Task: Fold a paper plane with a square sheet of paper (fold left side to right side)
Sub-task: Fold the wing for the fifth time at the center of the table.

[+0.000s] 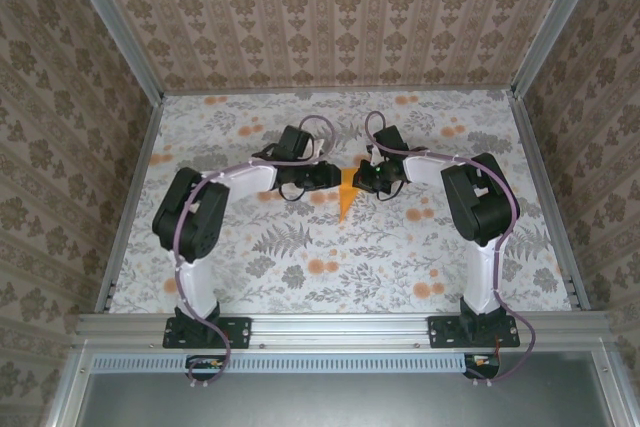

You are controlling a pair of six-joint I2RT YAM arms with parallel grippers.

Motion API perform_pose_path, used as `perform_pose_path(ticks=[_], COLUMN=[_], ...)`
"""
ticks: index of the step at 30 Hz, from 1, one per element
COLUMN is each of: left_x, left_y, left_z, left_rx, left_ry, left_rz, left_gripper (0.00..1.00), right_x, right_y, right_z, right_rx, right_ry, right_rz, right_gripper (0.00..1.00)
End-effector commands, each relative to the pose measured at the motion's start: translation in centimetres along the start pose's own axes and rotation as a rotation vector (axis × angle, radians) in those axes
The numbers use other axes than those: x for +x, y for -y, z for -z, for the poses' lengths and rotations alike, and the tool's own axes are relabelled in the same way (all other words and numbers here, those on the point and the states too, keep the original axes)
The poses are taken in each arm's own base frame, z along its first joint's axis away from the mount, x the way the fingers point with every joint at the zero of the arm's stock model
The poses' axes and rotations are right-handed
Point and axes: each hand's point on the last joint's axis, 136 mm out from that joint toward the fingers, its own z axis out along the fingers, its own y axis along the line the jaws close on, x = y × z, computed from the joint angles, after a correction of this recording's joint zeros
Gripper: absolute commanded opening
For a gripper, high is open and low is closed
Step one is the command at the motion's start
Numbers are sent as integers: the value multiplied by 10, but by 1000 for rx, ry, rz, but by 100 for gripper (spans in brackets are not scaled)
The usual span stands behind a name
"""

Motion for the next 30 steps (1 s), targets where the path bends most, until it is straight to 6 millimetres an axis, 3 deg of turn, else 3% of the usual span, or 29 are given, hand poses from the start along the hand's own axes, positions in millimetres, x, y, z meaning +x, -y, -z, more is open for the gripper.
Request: perform_pose_path(ticks=[1, 5, 8, 17, 30], left_x=[19, 34, 43, 59, 82], left_y=[15, 41, 47, 25, 5], left_z=[14, 10, -1, -30, -45], left_rx=[65, 199, 226, 157, 81], left_ry=[-50, -110, -156, -218, -261], left_rz=[27, 70, 90, 133, 182], left_gripper=[27, 24, 23, 23, 23], right_x=[26, 26, 27, 27, 27], right_y=[36, 35, 36, 34, 33], right_z=[-11, -11, -12, -11, -11], right_rx=[119, 117, 117, 115, 110], right_ry=[-86, -89, -93, -96, -98], right_rz=[-45, -42, -44, -36, -33], right_gripper=[0, 0, 0, 0, 0])
